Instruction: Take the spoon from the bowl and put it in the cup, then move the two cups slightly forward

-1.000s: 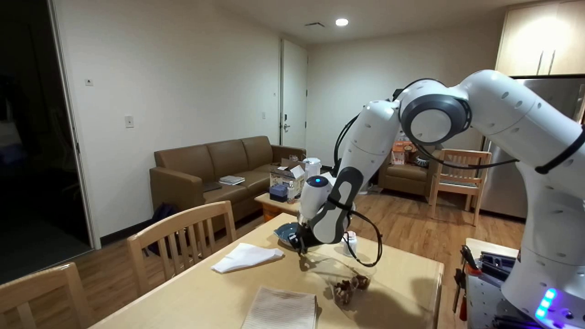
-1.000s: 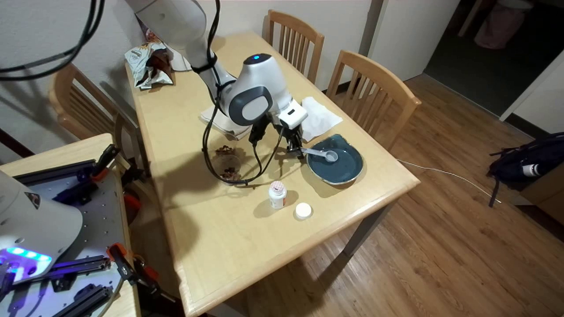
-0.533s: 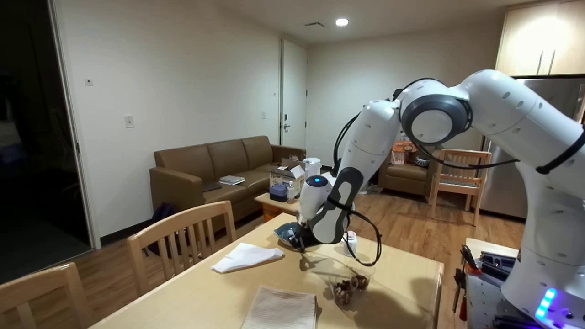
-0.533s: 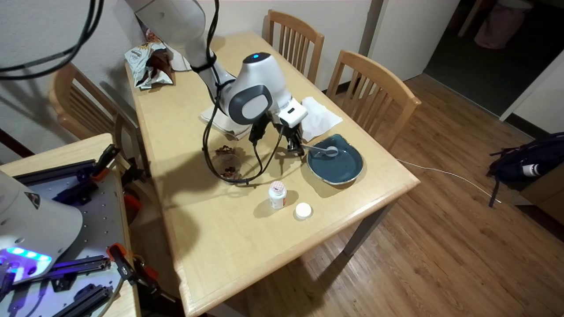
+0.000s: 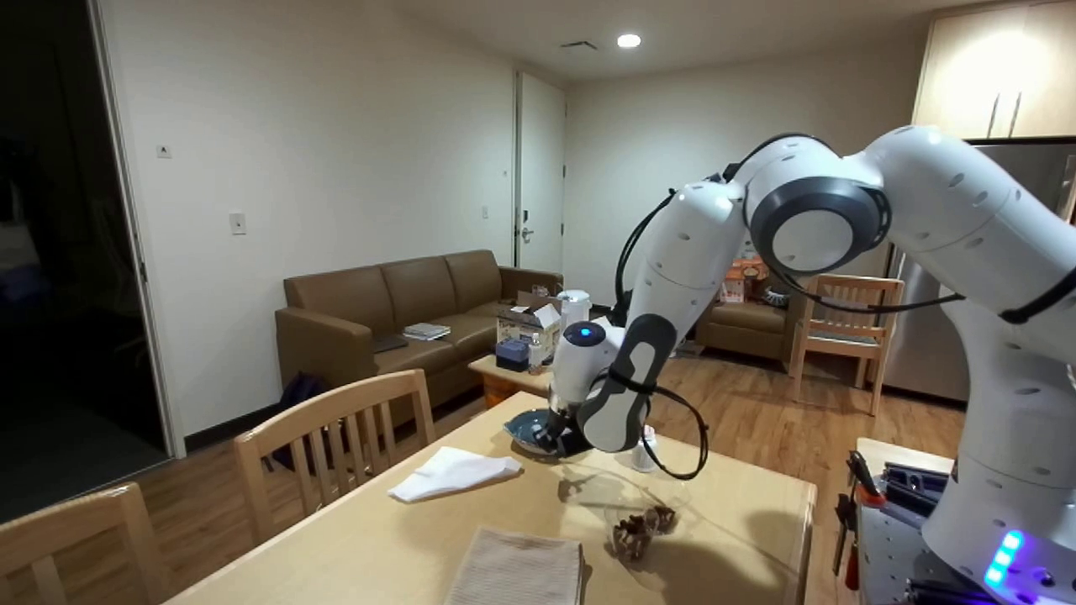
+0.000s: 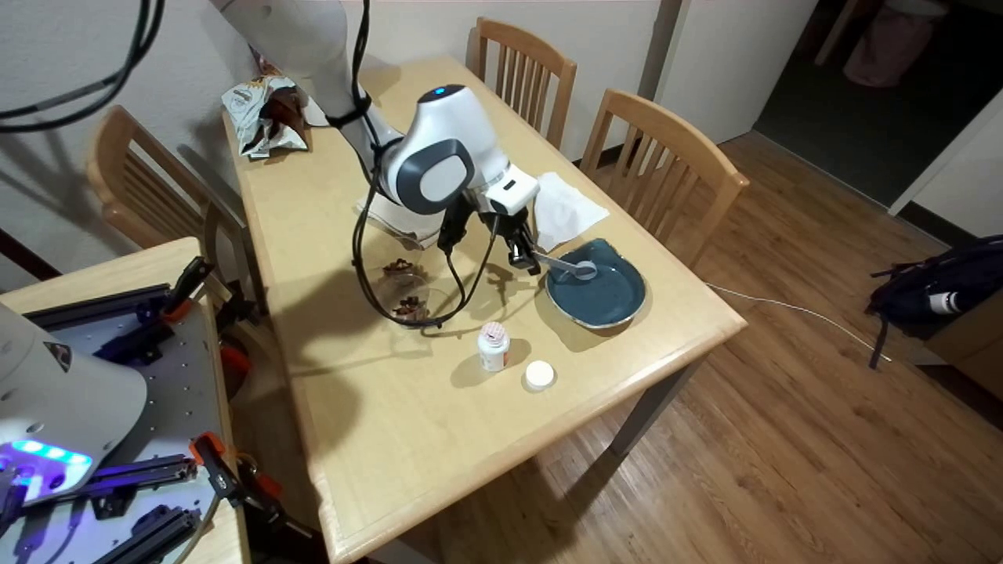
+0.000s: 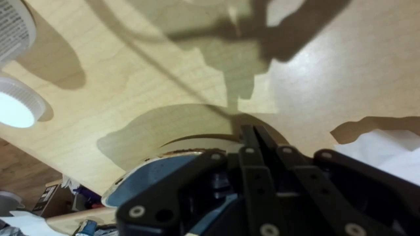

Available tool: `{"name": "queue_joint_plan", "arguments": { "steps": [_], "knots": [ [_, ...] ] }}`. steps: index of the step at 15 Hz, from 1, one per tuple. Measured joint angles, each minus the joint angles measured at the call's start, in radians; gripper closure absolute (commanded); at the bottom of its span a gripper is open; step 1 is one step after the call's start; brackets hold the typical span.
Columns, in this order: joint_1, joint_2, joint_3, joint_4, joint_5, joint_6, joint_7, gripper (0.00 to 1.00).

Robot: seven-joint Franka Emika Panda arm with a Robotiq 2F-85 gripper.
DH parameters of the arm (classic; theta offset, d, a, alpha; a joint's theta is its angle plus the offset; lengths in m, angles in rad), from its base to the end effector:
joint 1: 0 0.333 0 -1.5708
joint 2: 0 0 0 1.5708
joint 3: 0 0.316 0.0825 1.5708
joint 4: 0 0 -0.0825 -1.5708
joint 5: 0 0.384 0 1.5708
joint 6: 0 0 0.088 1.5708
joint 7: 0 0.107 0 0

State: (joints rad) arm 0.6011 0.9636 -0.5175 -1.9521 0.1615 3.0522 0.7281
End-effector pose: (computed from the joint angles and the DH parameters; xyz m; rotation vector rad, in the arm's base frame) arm 0.6083 0.0413 0.0656 2.7535 -0.7871 0.5694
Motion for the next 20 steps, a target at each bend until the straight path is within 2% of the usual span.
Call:
{"name": "queue_joint_plan", "arguments": {
  "steps": [5,8,11,14,17,20],
  "knots": [
    [0.182,-0.007,-0.145,-0.143,0.003,0.099,0.002,0.95],
    [0.222,-0.045,-0.171,-0.223,-0.003,0.111,-0.074,0.95],
    [0.190,-0.140,-0.157,-0.293,-0.023,0.076,-0.249,0.95],
    [0.119,-0.213,-0.147,-0.312,-0.075,0.078,-0.403,0.95],
    [0.020,-0.210,-0.114,-0.252,-0.100,0.122,-0.485,0.95],
    [-0.088,-0.183,-0.041,-0.150,-0.129,0.072,-0.545,0.95]
  ]
}}
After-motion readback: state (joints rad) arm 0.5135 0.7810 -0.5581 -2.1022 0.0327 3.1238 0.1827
